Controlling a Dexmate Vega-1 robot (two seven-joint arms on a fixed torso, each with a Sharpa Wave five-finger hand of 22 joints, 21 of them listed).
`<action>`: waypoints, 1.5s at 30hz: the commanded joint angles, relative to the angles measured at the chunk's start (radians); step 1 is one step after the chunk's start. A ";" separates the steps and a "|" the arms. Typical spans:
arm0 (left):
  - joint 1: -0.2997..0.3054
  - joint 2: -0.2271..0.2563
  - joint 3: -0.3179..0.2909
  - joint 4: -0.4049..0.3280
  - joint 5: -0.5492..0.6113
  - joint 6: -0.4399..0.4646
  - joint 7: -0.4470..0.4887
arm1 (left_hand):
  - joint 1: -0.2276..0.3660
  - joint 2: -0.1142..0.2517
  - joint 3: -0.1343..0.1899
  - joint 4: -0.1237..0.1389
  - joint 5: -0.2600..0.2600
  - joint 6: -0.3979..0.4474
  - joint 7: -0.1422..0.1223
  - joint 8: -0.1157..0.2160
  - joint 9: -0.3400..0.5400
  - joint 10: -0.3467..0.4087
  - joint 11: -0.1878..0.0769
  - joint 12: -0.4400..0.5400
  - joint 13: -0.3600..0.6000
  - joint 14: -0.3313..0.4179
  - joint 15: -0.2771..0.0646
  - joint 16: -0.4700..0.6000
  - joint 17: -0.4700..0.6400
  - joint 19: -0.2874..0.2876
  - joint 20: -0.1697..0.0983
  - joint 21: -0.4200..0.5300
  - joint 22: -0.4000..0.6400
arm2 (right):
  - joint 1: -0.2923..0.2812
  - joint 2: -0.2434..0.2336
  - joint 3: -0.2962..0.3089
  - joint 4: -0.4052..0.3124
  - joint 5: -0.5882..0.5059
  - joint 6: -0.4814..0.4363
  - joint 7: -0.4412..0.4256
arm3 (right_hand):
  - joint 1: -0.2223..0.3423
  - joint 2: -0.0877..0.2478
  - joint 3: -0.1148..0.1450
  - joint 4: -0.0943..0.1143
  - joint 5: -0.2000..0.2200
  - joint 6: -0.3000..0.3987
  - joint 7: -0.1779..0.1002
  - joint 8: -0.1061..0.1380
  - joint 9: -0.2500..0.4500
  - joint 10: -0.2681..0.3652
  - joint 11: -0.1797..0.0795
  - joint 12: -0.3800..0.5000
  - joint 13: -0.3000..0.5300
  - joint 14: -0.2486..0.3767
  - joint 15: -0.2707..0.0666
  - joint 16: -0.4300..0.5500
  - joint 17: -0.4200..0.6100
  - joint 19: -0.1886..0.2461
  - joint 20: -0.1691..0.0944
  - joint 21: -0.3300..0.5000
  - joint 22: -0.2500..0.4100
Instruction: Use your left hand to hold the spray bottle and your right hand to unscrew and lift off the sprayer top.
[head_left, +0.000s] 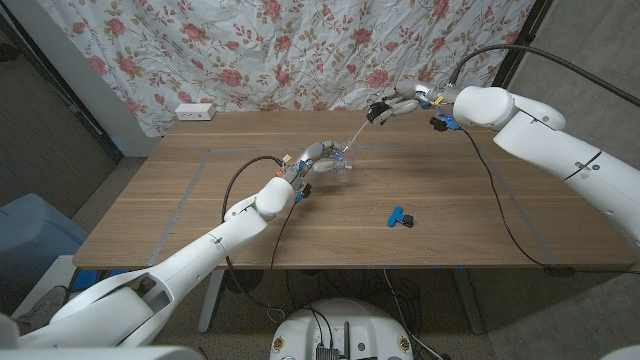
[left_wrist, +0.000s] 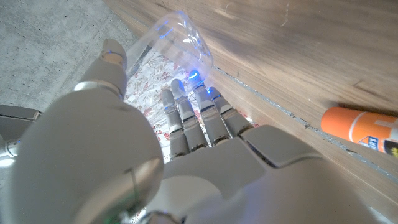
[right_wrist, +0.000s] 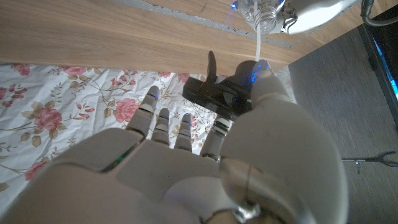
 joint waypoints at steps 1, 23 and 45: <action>0.014 0.004 -0.001 -0.016 0.002 0.008 0.009 | -0.039 0.159 0.023 0.013 0.005 0.020 -0.026 0.223 0.006 0.094 -0.083 -0.001 0.018 0.011 -0.141 -0.001 0.004 0.004 -0.067 -0.005 0.005 | -0.002 -0.031 0.024 -0.024 0.018 -0.008 0.022 | 0.000 0.007 0.002 0.007 0.005 0.022 -0.013 0.005 0.001 0.012 -0.002 -0.003 0.002 0.008 0.002 0.006 0.005 0.012 0.001 0.003 0.003; 0.013 0.004 -0.002 -0.004 -0.003 -0.009 0.002 | -0.034 0.157 0.024 0.011 0.005 0.021 -0.021 0.225 0.006 0.095 -0.080 -0.003 0.020 0.009 -0.141 -0.002 0.007 0.004 -0.066 -0.005 0.005 | -0.036 -0.062 0.082 -0.042 0.102 0.021 0.009 | -0.004 0.011 0.001 0.008 0.006 0.030 -0.012 0.009 -0.004 0.020 0.001 -0.006 0.002 0.011 -0.001 0.007 0.007 0.017 0.000 0.002 0.003; 0.008 -0.004 -0.004 0.031 -0.015 -0.028 -0.002 | -0.036 0.153 0.023 0.013 0.005 0.024 -0.026 0.227 0.006 0.097 -0.083 -0.006 0.020 0.010 -0.138 -0.004 0.007 0.006 -0.062 -0.004 0.005 | -0.038 -0.072 0.117 -0.048 0.154 0.039 -0.008 | -0.007 0.013 0.001 0.008 0.008 0.031 -0.012 0.011 -0.008 0.030 0.004 -0.007 0.002 0.018 -0.004 0.010 0.007 0.015 0.002 0.000 0.003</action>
